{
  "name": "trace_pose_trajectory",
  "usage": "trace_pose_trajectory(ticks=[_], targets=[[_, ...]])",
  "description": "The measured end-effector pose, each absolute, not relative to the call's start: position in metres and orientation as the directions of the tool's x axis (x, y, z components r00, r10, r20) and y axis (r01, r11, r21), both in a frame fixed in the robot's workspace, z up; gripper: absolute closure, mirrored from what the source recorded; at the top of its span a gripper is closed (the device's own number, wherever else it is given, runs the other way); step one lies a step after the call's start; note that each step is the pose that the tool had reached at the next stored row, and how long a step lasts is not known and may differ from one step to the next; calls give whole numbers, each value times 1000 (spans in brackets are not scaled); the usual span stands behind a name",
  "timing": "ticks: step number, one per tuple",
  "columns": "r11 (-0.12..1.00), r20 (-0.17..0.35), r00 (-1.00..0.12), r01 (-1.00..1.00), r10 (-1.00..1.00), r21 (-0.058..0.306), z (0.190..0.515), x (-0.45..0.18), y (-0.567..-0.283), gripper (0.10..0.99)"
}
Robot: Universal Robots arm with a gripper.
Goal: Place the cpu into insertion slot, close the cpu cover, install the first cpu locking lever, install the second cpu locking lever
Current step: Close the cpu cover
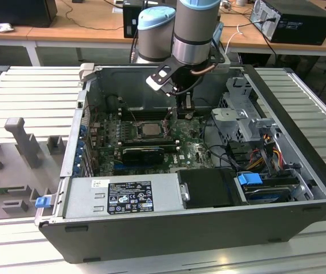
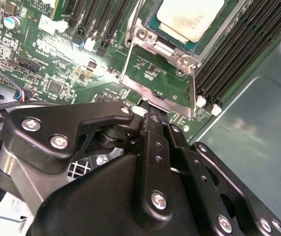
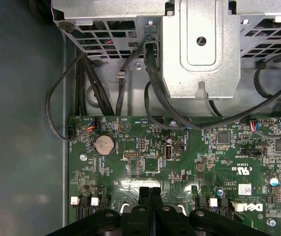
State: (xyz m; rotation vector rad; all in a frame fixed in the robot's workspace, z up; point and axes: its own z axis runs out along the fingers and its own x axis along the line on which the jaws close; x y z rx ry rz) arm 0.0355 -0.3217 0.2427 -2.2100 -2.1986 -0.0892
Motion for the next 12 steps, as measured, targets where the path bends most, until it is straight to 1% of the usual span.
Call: trace_pose_trajectory(ticks=[12], targets=[[-6, 57, 4, 1000, 998, 24, 243, 31, -322, 980]])
